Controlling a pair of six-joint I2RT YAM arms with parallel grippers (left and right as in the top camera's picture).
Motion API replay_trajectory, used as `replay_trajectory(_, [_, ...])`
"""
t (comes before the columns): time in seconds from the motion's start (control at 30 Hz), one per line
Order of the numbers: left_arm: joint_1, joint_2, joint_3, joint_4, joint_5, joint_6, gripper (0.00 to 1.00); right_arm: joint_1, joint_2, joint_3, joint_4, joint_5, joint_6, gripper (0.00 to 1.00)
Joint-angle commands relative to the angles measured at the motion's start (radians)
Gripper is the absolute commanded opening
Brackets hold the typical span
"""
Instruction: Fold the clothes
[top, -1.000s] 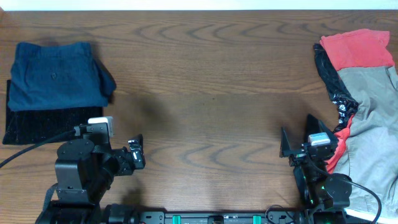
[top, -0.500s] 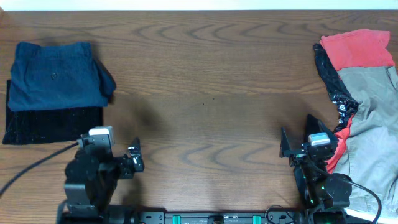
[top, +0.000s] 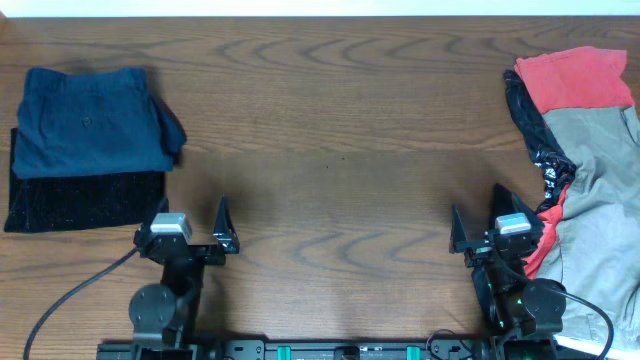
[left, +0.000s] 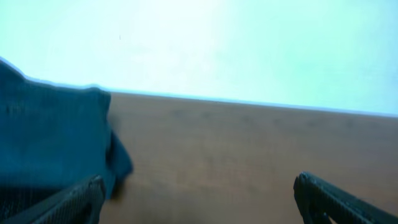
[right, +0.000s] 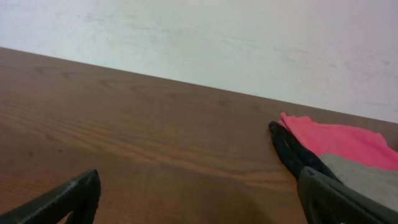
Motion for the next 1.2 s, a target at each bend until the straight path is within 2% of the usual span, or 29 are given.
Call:
replay_trajectory(0.0, [0.000,-0.022,-0.050,0.099,-0.012,0.053,0.98,0.013,-0.006,-0.002,-0.002,-0.011,-0.006,0.99])
replay_trajectory(0.2, [0.000,-0.023,-0.152,0.275,-0.007,0.089,0.98,0.013,-0.006,-0.002,-0.002,-0.011,-0.006,0.99])
replay_trajectory(0.43, [0.000,-0.023,-0.153,0.114,0.007,0.087,0.98,0.013,-0.006,-0.002,-0.002,-0.011,-0.006,0.99])
replay_trajectory(0.53, [0.000,-0.023,-0.153,-0.012,0.006,0.023,0.98,0.013,-0.006,-0.002,-0.002,-0.011,-0.006,0.99])
replay_trajectory(1.17, [0.000,-0.021,-0.153,-0.003,0.010,0.006,0.98,0.013,-0.006,-0.002,-0.002,-0.011,-0.006,0.99])
